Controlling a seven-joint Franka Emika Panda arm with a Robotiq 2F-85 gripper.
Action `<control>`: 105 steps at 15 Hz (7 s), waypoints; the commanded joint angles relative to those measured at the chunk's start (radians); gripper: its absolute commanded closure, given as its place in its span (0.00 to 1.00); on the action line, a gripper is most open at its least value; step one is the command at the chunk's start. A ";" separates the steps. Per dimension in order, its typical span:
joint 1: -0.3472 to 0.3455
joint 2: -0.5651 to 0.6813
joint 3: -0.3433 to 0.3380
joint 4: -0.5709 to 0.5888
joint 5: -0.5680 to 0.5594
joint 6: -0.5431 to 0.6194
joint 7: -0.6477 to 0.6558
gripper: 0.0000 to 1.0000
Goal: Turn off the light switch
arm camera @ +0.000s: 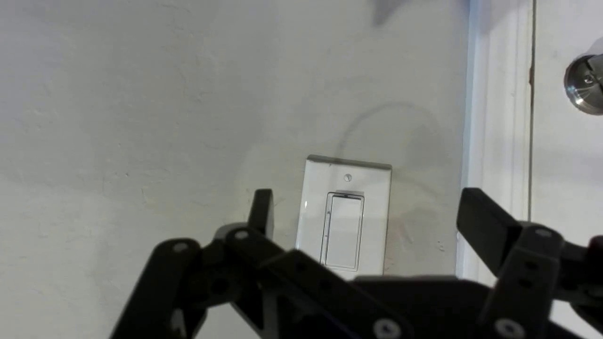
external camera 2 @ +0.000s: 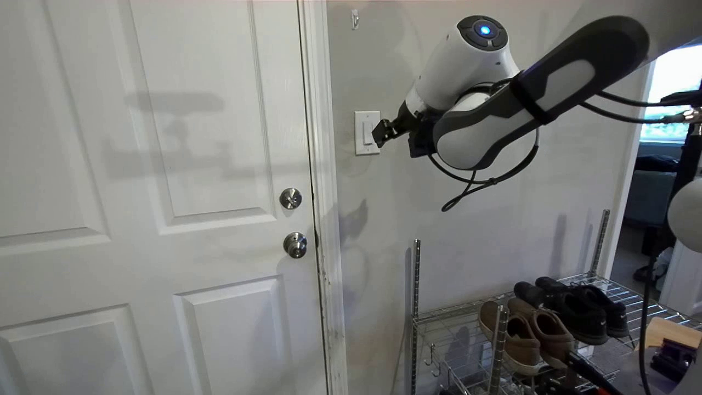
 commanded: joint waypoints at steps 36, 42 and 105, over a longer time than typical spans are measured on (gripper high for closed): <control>-0.244 0.079 0.154 0.126 0.034 0.049 -0.058 0.00; -0.315 0.042 0.197 0.123 0.045 0.154 -0.060 0.00; -0.609 -0.012 0.389 0.232 0.142 0.260 -0.096 0.00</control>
